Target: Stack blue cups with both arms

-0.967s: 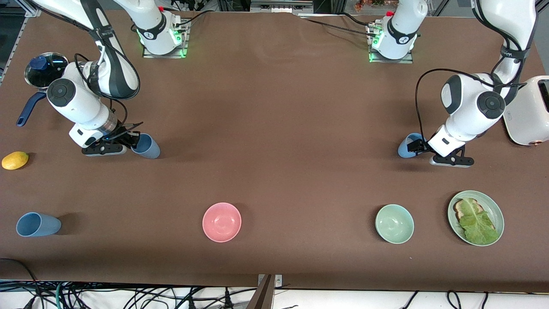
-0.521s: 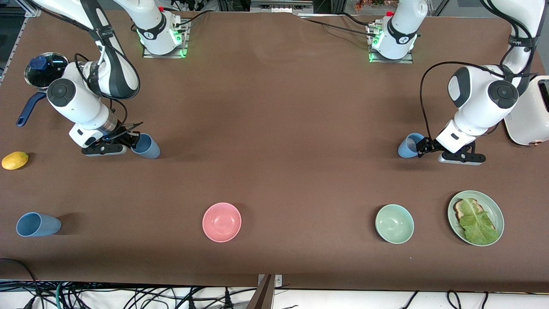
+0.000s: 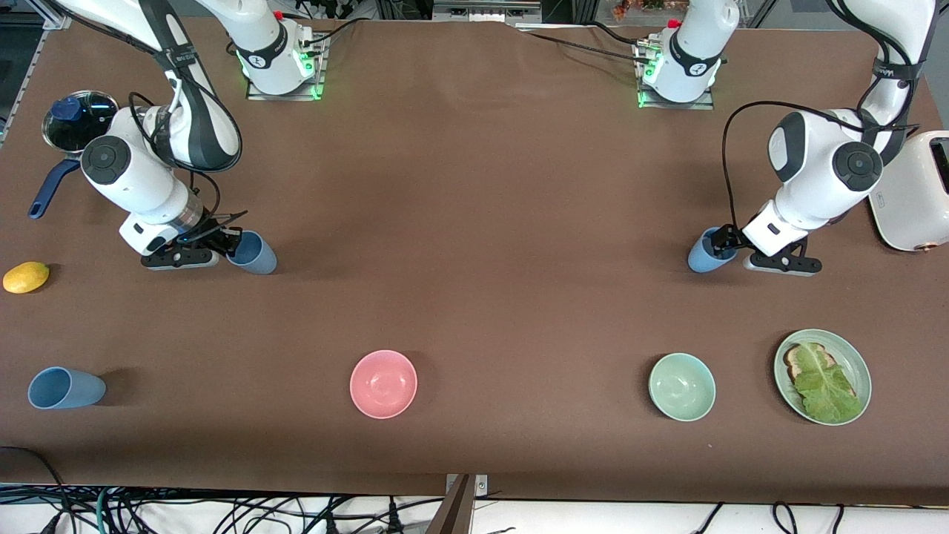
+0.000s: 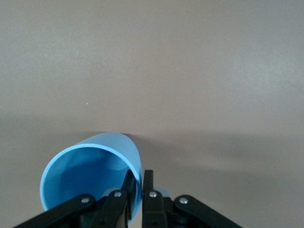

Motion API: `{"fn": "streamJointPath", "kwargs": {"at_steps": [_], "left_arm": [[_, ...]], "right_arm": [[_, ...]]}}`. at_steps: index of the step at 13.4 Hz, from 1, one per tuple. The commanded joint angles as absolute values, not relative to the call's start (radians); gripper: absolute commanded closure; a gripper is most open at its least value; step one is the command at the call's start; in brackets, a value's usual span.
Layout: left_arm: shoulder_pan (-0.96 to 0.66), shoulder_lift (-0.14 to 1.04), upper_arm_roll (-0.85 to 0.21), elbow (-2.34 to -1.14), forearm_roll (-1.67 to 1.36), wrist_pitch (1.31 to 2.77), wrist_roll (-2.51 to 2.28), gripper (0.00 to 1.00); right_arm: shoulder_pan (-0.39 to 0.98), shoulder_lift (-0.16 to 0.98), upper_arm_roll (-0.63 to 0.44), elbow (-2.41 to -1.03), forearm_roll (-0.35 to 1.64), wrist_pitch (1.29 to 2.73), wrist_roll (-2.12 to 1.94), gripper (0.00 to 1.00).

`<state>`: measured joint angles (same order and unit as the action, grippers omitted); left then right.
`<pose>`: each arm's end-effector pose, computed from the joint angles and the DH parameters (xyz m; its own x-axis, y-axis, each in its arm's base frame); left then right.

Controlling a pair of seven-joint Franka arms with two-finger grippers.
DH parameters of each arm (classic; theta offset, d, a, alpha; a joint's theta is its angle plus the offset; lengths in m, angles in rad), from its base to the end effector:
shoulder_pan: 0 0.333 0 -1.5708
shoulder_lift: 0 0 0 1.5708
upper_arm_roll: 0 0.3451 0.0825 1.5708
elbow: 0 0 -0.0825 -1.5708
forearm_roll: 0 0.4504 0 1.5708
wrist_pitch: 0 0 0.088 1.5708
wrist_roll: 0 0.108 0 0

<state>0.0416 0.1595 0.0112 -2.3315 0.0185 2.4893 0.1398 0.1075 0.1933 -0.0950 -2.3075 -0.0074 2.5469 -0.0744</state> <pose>0.5617 0.0297 0.2440 0.9948 -0.1017 -0.0036 -0.1017 -0.9947 -0.0126 0.5756 0.0066 0.2408 0.9944 0.0955 0.0450 0.0944 -0.9952 0.0261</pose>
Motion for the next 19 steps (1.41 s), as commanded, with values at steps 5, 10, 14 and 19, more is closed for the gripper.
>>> {"fn": "streamJointPath", "kwargs": {"at_steps": [5,10,14,19], "left_arm": [[0.044,0.118,0.014,-2.367,0.037,2.447,0.173,0.00],[0.049,0.166,0.017,-2.367,0.037,2.474,0.179,0.00],[0.049,0.238,0.017,-2.367,0.037,2.578,0.178,0.00],[0.049,0.268,0.015,-2.367,0.032,2.626,0.175,0.15]], "right_arm": [[0.107,0.179,-0.092,-2.319,-0.009,2.560,-0.046,0.95],[0.107,0.179,-0.092,-2.319,-0.009,2.560,-0.046,0.96],[0.107,0.181,-0.092,-2.318,-0.009,2.560,-0.046,0.98],[0.107,0.181,-0.092,-2.319,-0.009,2.562,-0.046,0.98]]}}
